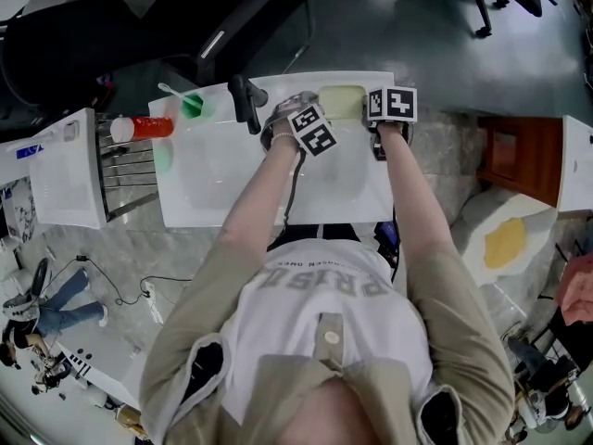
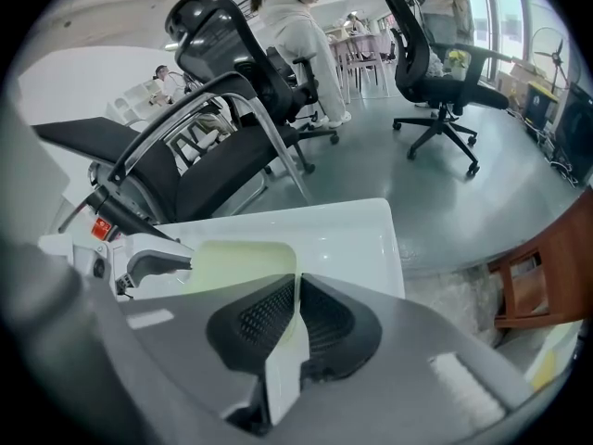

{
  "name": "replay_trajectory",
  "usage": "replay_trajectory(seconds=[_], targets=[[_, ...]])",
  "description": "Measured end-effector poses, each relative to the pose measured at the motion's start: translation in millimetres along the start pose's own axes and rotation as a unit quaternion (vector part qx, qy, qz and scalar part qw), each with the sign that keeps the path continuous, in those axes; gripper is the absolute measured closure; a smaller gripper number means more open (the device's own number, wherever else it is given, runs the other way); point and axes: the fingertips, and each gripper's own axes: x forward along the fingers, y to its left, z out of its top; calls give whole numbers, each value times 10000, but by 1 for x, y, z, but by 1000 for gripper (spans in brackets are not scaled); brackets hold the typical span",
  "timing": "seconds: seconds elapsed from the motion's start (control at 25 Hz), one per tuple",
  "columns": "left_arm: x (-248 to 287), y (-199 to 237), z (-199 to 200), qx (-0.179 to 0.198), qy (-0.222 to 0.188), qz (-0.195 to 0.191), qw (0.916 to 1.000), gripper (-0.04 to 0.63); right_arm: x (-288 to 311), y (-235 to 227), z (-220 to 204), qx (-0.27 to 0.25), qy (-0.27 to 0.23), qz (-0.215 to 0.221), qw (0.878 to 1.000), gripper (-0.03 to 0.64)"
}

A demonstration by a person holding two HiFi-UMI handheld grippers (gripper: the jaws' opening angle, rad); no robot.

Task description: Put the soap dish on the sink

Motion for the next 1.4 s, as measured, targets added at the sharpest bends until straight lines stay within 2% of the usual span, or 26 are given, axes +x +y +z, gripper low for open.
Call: replay_trajectory(seconds=[0.4,0.72,1.4], targets=[[4,4,-3,154,164,94,9997,267,1,1,3,-164,22,-131,9998,595],[7,11,-5,426,358,301,9980,267,2,2,4,-252,2,-207,9995,591],[7,16,-5,340,280,384,9983,265,2,1,7,-206,-164,-360,9990,583]])
